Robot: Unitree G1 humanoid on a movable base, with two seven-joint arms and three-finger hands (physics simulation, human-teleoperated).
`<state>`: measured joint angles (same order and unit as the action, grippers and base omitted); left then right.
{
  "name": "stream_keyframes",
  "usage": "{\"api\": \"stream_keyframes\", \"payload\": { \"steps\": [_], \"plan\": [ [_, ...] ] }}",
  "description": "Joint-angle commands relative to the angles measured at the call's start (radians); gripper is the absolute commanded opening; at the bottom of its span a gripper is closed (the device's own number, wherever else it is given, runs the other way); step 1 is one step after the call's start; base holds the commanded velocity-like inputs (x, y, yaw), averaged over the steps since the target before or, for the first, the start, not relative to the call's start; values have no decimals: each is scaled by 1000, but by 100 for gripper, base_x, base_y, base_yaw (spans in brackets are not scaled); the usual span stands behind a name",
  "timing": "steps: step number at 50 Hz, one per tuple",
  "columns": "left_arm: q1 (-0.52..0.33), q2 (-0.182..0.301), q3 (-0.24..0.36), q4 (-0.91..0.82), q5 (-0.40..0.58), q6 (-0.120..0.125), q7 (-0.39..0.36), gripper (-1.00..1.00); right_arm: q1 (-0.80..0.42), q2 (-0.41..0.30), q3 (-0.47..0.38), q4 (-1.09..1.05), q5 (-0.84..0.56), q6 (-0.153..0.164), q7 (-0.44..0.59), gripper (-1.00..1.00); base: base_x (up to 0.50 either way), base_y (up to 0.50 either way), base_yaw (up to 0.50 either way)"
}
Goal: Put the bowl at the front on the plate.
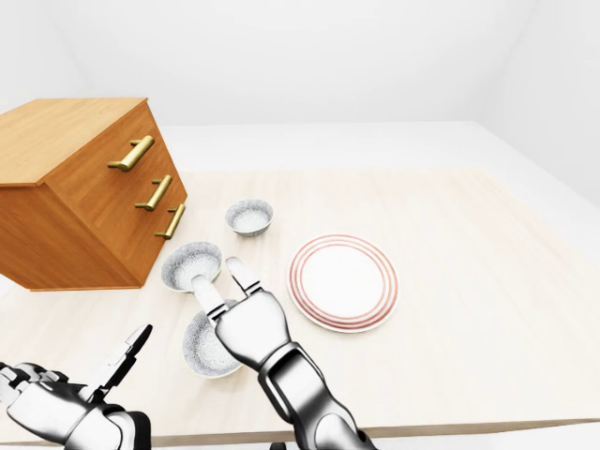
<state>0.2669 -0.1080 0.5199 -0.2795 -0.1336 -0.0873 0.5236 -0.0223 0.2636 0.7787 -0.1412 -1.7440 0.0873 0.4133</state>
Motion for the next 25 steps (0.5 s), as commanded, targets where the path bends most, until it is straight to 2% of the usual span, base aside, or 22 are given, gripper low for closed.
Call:
{"api": "stream_keyframes", "payload": {
  "steps": [1, 15, 25],
  "plan": [
    [-6, 5, -4, 17, 1, 0, 0, 100, 7, 3, 13, 44, 58, 0, -28, 100, 0, 0, 0],
    [-4, 8, -8, 21, -1, 0, 0, 100, 26, -3, 16, 128, 149, 0, -93, 100, 0, 0, 0],
    [1, 4, -5, 4, -5, 0, 0, 100, 37, -8, 30, 152, 183, 0, -74, 100, 0, 0, 0]
  ]
}}
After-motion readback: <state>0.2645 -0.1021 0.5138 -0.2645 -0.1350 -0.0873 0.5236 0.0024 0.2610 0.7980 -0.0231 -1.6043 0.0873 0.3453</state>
